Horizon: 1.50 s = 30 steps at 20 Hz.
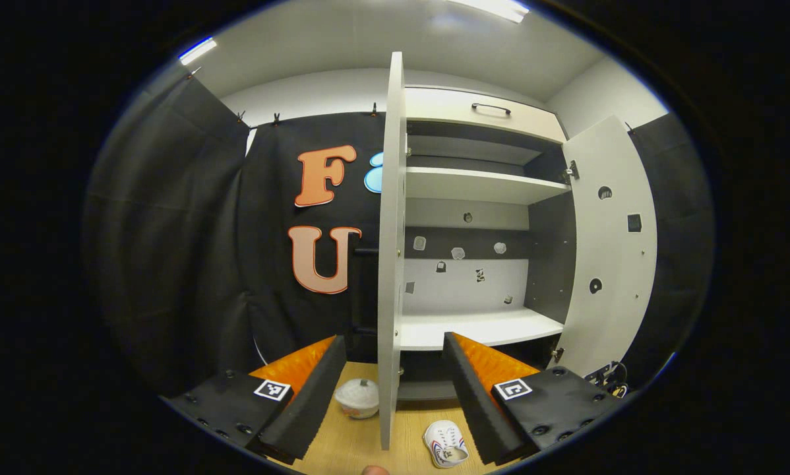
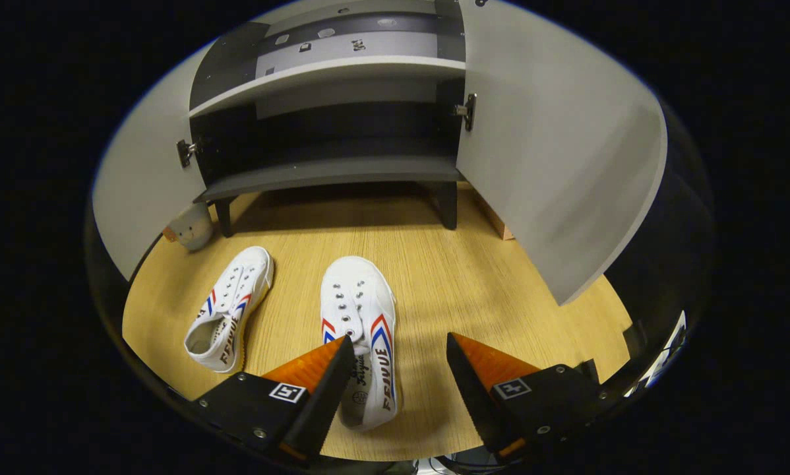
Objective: Grab one shoe with the right hand and put it into the shoe cabinet, grab the other shoe with the left hand and put it into the shoe cabinet; then close the right door with the right hand and the left door with the left hand.
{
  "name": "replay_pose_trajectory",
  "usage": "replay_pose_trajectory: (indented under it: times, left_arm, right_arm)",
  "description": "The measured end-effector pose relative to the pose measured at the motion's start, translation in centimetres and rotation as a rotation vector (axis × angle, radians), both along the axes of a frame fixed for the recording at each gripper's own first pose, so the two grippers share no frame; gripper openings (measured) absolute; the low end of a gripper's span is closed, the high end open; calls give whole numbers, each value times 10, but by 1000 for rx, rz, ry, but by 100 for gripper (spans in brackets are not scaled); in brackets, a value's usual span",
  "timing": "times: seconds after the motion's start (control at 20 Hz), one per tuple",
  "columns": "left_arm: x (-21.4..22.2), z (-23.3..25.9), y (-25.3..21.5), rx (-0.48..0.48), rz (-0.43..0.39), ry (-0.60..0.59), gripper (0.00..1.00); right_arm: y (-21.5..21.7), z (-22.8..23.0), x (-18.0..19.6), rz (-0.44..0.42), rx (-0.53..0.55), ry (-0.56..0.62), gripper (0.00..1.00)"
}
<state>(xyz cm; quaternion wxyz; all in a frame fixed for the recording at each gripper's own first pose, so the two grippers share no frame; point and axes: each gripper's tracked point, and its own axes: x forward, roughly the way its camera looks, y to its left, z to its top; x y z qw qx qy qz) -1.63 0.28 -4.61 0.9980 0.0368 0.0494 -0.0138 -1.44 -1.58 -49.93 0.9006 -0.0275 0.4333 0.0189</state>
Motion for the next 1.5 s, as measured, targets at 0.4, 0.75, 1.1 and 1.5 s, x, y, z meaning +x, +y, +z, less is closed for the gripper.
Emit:
replay_pose_trajectory:
  times: [0.4,0.75,1.1,1.5]
  left_arm:
    - [-10,-13,3,24,10,38,96]
    - [-12,-17,-1,23,4,52,96]
    - [-13,-9,-4,32,-4,29,99]
    - [-10,-11,-15,4,-45,10,96]
  right_arm:
    - [4,-43,2,-29,93,102,64]
    - [10,-48,4,-40,134,140,23]
    - [3,-11,2,-162,102,105,0]
    - [9,145,20,-144,141,-17,0]
